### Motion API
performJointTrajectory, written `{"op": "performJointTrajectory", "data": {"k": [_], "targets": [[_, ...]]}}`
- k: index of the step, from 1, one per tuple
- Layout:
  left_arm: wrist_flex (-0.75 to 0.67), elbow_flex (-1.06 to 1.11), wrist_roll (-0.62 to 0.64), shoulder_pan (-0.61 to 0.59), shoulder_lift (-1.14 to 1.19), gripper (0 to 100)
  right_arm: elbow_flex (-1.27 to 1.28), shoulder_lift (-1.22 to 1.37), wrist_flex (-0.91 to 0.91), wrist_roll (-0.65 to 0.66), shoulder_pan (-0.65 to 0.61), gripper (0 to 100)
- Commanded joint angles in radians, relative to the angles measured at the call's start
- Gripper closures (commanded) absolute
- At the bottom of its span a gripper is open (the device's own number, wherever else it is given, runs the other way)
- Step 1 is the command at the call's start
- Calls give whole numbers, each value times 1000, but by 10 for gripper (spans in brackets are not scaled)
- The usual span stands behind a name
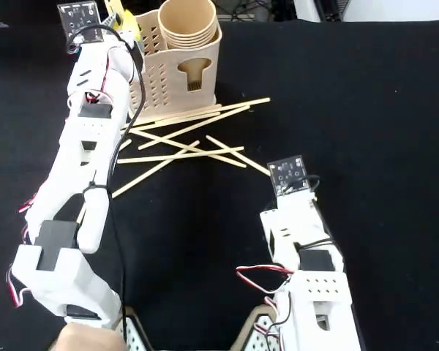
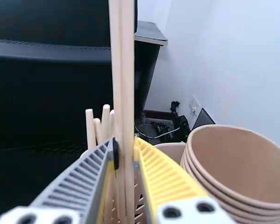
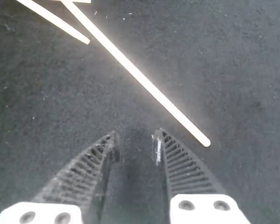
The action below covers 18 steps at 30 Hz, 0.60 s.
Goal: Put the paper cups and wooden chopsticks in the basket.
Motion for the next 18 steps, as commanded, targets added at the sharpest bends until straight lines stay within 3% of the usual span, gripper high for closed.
{"op": "performJointTrajectory", "data": {"k": [1, 5, 10, 18], "targets": [[-21, -21, 2, -1, 0, 970, -2, -12, -21, 2, -8, 858], [-15, -21, 2, -1, 9, 966, -2, -12, -21, 2, -8, 858], [-14, 7, 6, 1, 2, 880, -2, -12, -21, 2, -8, 858], [-14, 56, 6, -2, -12, 870, -2, -12, -21, 2, -8, 858]]}}
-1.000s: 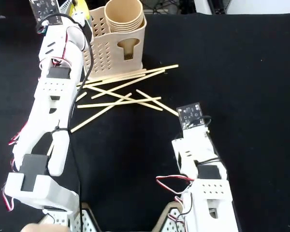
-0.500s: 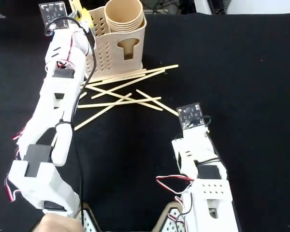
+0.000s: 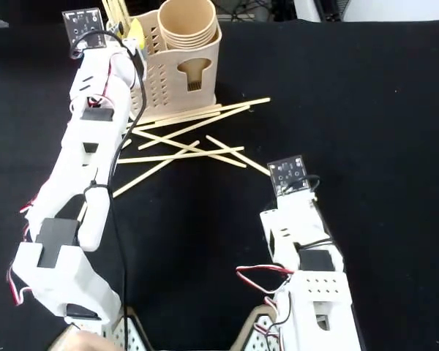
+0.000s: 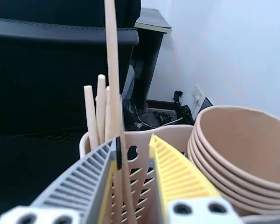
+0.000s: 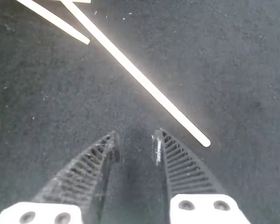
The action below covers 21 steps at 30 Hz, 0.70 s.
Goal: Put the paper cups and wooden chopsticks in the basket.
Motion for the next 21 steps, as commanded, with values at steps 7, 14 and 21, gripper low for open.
{"op": "performJointTrajectory", "data": {"k": [7, 14, 21], "targets": [[-12, 124, 8, -1, -259, 870, -2, -12, -21, 2, -8, 858], [68, 344, 3, -44, -621, 870, -2, -12, -23, 2, -8, 858], [729, 312, -26, -148, -815, 835, -2, -12, -21, 2, -8, 858]]}}
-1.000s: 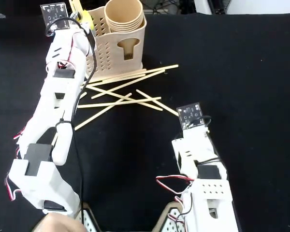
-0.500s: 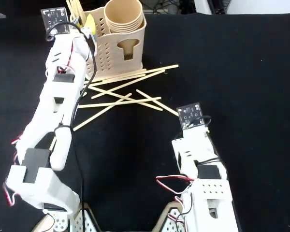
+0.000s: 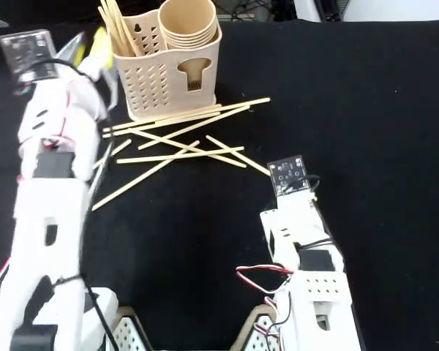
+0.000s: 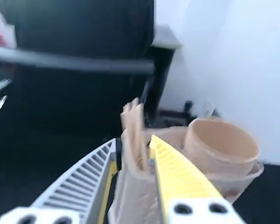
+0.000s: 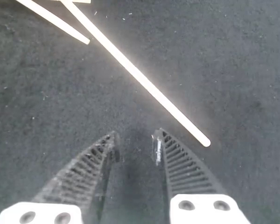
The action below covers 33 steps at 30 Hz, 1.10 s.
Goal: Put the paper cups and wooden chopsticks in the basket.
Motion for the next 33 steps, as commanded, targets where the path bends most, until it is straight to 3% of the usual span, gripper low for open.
{"op": "performJointTrajectory", "data": {"k": [1, 3, 6, 13, 20, 33], "targets": [[382, -73, -71, -67, -66, 816, -2, -12, -21, 2, -8, 858], [520, -97, -189, -91, -57, 784, -2, -12, -21, 2, -8, 858], [605, -84, -354, -108, -14, 766, -2, -12, -20, 2, -8, 858], [615, -27, -545, -191, 242, 761, -2, -12, -18, 2, -8, 858], [623, -166, -770, -228, 623, 761, -2, -12, -18, 2, -8, 858], [623, -381, -796, -239, 908, 761, -2, -12, -18, 2, -8, 858]]}}
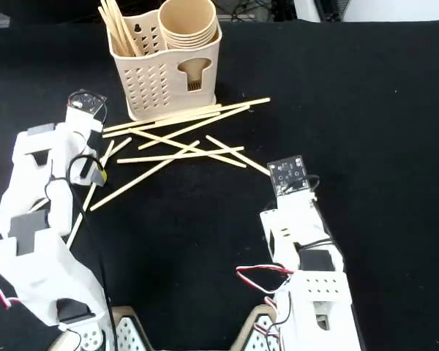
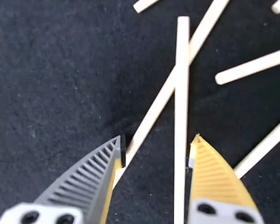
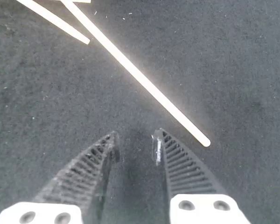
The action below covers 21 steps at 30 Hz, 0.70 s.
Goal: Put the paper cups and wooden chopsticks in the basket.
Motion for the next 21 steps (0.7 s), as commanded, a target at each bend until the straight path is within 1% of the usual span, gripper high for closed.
{"op": "performJointTrajectory", "data": {"k": [1, 3, 5, 10, 18, 21], "targets": [[-3, -79, -5, -16, 35, 761, -2, -12, -18, 2, -8, 858], [-3, -82, -6, -16, 37, 761, -2, -12, -18, 2, -8, 858], [29, -94, -15, -13, 37, 761, -2, -12, -18, 2, -8, 858], [123, -156, -155, -15, 48, 761, -2, -12, -18, 2, -8, 858], [135, -157, -302, -54, 54, 761, -2, -12, -18, 2, -8, 858], [137, -157, -321, -58, 97, 761, -2, -12, -18, 2, -8, 858]]}}
